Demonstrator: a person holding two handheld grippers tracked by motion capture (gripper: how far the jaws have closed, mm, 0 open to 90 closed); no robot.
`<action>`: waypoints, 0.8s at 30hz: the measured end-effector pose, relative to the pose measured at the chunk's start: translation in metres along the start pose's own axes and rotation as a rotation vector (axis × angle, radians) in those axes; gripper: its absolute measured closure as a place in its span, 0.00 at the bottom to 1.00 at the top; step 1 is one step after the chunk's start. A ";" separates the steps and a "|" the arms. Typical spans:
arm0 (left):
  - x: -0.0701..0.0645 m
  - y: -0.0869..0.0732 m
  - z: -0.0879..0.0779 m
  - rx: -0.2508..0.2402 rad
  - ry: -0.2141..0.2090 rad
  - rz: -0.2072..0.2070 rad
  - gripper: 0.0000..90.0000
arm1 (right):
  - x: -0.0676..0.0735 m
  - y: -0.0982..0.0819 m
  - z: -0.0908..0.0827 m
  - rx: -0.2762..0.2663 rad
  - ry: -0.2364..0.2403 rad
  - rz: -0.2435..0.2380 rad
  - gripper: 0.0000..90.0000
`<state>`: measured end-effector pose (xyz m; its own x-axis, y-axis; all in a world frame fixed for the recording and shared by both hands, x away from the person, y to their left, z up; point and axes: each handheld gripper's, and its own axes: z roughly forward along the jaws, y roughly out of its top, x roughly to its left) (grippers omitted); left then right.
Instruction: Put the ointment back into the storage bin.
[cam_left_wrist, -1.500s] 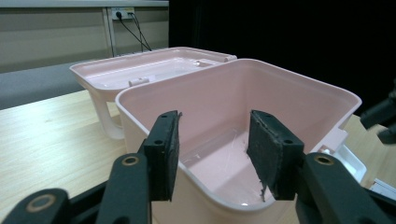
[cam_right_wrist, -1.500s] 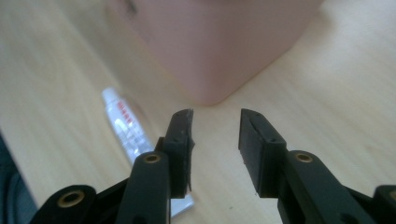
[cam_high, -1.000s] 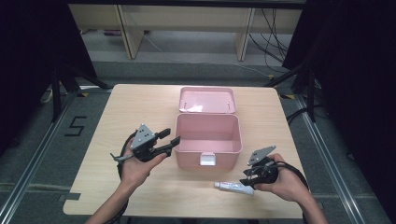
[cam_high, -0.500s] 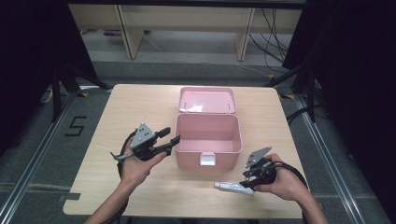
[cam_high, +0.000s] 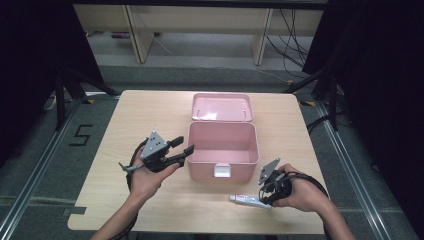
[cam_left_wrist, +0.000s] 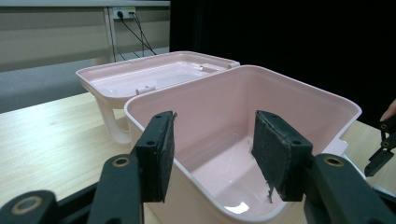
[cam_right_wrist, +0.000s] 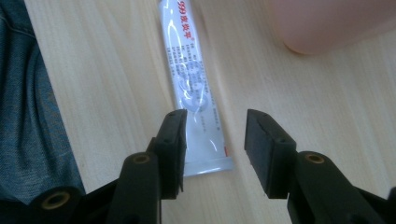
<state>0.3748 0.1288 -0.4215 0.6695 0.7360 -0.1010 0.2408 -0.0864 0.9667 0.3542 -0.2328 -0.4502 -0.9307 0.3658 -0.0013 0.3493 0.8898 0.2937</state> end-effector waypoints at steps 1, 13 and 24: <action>0.000 0.000 0.000 0.001 0.005 -0.002 0.53 | -0.001 0.001 0.001 0.000 0.020 -0.030 0.66; 0.002 -0.003 0.001 0.010 0.005 -0.001 0.53 | -0.001 0.007 0.012 0.100 0.014 -0.069 0.66; 0.001 -0.003 0.000 0.009 0.010 -0.005 0.53 | 0.002 0.015 0.015 0.157 0.013 -0.116 0.67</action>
<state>0.3750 0.1303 -0.4244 0.6613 0.7430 -0.1033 0.2506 -0.0890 0.9640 0.3590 -0.2147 -0.4601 -0.9666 0.2558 -0.0135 0.2515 0.9577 0.1396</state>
